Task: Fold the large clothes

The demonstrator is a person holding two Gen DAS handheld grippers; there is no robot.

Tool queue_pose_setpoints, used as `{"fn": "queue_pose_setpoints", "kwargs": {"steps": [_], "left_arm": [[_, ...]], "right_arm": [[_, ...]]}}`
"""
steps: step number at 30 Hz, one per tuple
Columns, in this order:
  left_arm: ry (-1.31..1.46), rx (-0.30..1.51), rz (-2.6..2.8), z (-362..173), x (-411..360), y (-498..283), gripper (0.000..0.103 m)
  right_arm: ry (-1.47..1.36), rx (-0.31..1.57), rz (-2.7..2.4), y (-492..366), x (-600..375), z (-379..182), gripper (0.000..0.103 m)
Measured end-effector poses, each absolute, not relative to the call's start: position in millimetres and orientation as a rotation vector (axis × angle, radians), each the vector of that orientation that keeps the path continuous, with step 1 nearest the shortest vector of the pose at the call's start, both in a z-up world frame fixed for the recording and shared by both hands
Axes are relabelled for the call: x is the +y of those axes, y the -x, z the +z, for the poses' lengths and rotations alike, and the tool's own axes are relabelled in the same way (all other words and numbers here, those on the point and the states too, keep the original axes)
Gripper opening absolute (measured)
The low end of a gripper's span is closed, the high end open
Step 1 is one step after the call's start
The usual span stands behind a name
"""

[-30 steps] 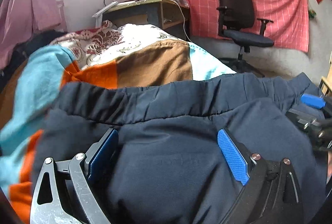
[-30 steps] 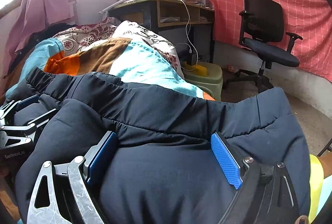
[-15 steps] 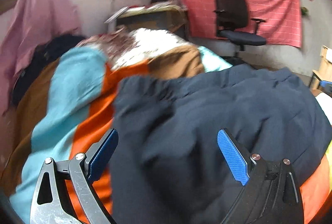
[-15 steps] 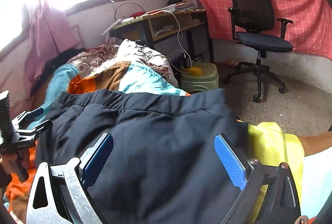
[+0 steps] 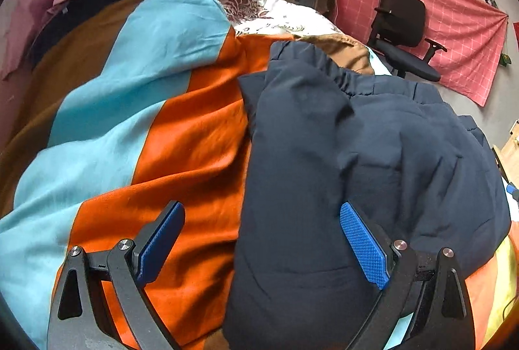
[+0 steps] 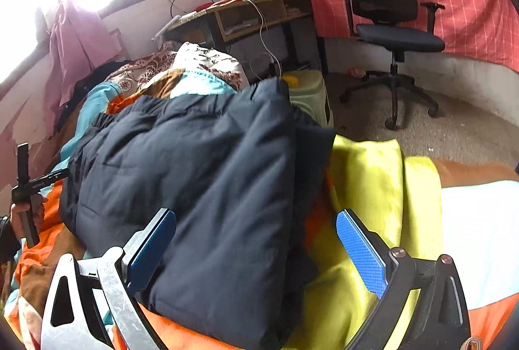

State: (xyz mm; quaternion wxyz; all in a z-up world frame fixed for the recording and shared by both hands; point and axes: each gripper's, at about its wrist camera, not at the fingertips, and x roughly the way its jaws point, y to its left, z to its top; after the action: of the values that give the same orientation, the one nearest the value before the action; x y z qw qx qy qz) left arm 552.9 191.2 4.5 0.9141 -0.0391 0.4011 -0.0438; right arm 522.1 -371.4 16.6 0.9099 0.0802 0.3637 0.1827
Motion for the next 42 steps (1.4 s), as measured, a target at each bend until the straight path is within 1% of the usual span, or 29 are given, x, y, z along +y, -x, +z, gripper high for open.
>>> {"fn": "queue_pose_setpoints", "kwargs": {"steps": [10, 17, 19, 25, 29, 31, 34, 40, 41, 42], "left_arm": [[0.201, 0.854, -0.194, 5.5, 197.5, -566.7, 0.094], [0.242, 0.862, -0.261, 8.5, 193.8, -586.1, 0.094], [0.257, 0.874, -0.282, 6.1, 196.0, -590.1, 0.094], [0.340, 0.917, -0.342, -13.6, 210.6, -602.5, 0.094], [0.440, 0.968, -0.412, -31.9, 222.4, -612.4, 0.094], [0.502, 1.011, -0.440, -43.0, 229.3, -617.0, 0.099], [0.496, 0.994, -0.451, -43.5, 234.4, -614.0, 0.100], [0.484, 0.991, -0.456, -41.6, 242.2, -610.8, 0.099], [0.487, 0.990, -0.453, -40.4, 244.0, -609.2, 0.098], [0.485, 0.989, -0.448, -40.7, 240.9, -610.8, 0.097]], "right_arm": [[-0.227, 0.792, 0.401, -549.6, -370.5, 8.8, 0.100], [-0.378, 0.820, 0.347, -588.1, -389.6, 1.8, 0.100], [-0.443, 0.832, 0.350, -601.6, -396.0, -0.9, 0.100], [-0.508, 0.853, 0.366, -629.5, -401.1, -8.7, 0.100], [-0.495, 0.897, 0.404, -640.7, -392.1, -24.2, 0.100], [-0.478, 0.923, 0.414, -644.8, -384.5, -34.5, 0.100], [-0.450, 0.948, 0.402, -648.1, -378.6, -45.5, 0.100], [-0.433, 0.929, 0.390, -643.6, -375.7, -48.6, 0.100], [-0.429, 0.925, 0.390, -642.6, -374.4, -48.0, 0.098], [-0.428, 0.922, 0.394, -642.3, -372.8, -47.5, 0.094]]}}
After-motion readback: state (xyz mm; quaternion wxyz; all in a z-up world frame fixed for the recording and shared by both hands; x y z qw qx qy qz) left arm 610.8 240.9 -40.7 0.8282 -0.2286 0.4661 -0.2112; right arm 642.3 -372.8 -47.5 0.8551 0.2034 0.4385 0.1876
